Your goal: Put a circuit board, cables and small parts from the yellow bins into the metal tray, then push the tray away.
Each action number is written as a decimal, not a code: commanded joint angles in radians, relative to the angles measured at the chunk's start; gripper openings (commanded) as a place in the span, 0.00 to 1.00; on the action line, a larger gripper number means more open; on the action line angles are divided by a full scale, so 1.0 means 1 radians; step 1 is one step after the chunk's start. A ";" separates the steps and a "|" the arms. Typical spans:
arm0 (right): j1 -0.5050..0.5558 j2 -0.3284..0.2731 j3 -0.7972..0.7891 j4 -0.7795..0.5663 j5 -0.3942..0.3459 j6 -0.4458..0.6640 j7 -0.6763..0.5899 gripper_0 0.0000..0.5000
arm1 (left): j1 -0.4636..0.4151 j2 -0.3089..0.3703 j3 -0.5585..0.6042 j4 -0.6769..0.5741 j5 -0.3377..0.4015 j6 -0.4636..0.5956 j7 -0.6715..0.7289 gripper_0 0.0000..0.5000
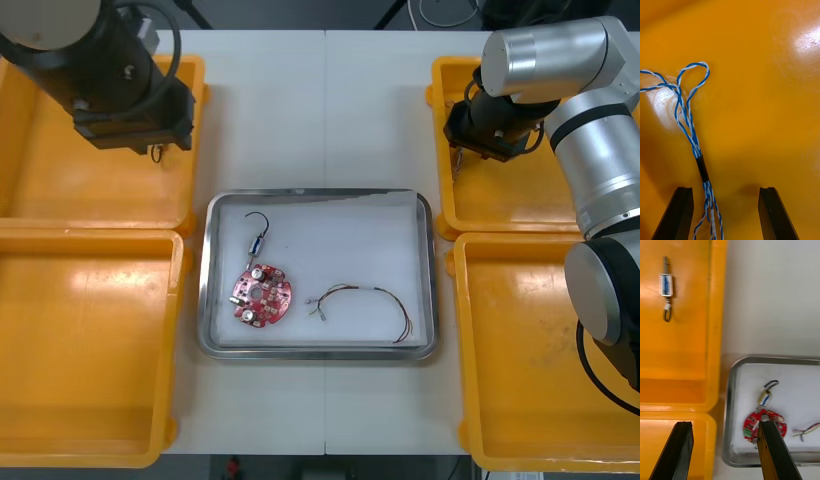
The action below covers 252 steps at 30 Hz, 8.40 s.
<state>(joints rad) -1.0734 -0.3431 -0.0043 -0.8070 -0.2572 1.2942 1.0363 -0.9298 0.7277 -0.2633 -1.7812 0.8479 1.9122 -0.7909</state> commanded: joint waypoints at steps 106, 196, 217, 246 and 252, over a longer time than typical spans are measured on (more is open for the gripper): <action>0.202 -0.183 0.018 -1.026 -0.335 0.626 0.145 0.00 | 0.034 -0.080 -0.013 0.750 -0.178 -0.808 -0.456 0.00; 0.296 -0.149 0.688 -1.316 -0.088 0.626 0.768 1.00 | 0.144 -0.044 0.245 -0.063 -0.173 0.008 -0.263 0.00; 0.478 -0.295 0.208 -1.566 -0.379 0.626 0.231 1.00 | 0.141 -0.156 0.019 -0.190 -0.141 0.008 -0.027 0.01; 0.917 -0.458 -0.410 -1.618 -0.675 0.626 0.007 1.00 | 0.054 -0.341 -0.415 0.144 -0.254 -0.363 0.025 0.00; 0.957 -0.458 -0.401 -1.611 -0.663 0.626 0.004 1.00 | 0.040 -0.341 -0.447 0.184 -0.267 -0.394 0.010 0.04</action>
<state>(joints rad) -0.1447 -0.7662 -0.3873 -2.3962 -0.9302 1.9173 1.0665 -0.8368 0.4115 -0.6931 -1.5913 0.5929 1.5276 -0.7627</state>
